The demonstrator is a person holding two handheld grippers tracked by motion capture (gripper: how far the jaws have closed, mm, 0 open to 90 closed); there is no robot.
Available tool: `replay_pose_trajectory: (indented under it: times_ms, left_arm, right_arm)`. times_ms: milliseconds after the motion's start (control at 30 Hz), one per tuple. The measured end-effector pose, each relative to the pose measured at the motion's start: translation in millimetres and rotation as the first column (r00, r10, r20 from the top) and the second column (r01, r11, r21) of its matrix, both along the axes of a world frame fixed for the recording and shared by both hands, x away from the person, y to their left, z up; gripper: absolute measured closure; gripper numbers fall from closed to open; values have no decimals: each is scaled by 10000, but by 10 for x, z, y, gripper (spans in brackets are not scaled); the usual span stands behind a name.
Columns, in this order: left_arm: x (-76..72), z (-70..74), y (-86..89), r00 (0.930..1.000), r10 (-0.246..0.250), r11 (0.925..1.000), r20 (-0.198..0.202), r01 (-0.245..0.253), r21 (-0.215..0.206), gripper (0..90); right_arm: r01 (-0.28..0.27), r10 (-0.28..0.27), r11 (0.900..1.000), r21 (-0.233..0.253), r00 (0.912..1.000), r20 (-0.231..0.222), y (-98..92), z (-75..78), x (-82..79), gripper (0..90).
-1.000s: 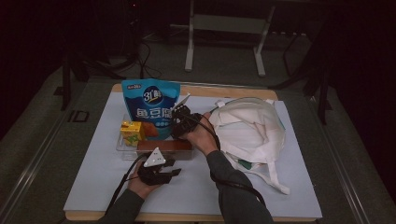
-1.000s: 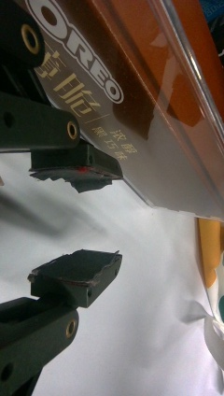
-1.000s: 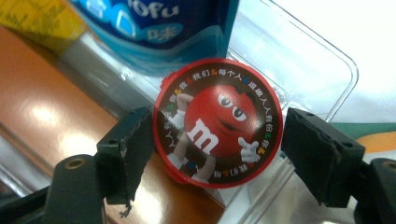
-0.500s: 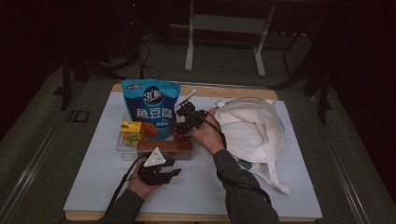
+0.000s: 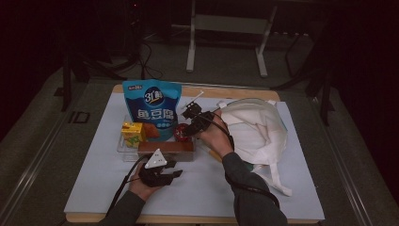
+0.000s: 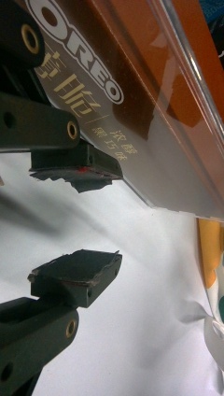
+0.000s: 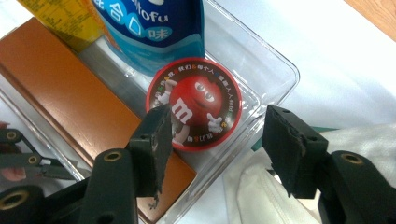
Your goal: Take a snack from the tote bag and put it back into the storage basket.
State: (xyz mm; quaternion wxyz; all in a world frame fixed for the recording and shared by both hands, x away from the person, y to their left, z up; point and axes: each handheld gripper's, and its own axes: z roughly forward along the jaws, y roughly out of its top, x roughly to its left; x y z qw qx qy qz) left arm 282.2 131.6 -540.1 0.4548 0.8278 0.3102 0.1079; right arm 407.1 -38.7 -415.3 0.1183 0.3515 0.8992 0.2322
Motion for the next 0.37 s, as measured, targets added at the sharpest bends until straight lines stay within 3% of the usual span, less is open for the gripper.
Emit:
replay_pose_trajectory:
  times_ms: [367]
  left_arm:
    - [1,-1,-1,10000,-5,10000,-12,5,-5,533]
  right_arm:
    - [-109,108,9999,130,9999,70,-129,-21,-9,452]
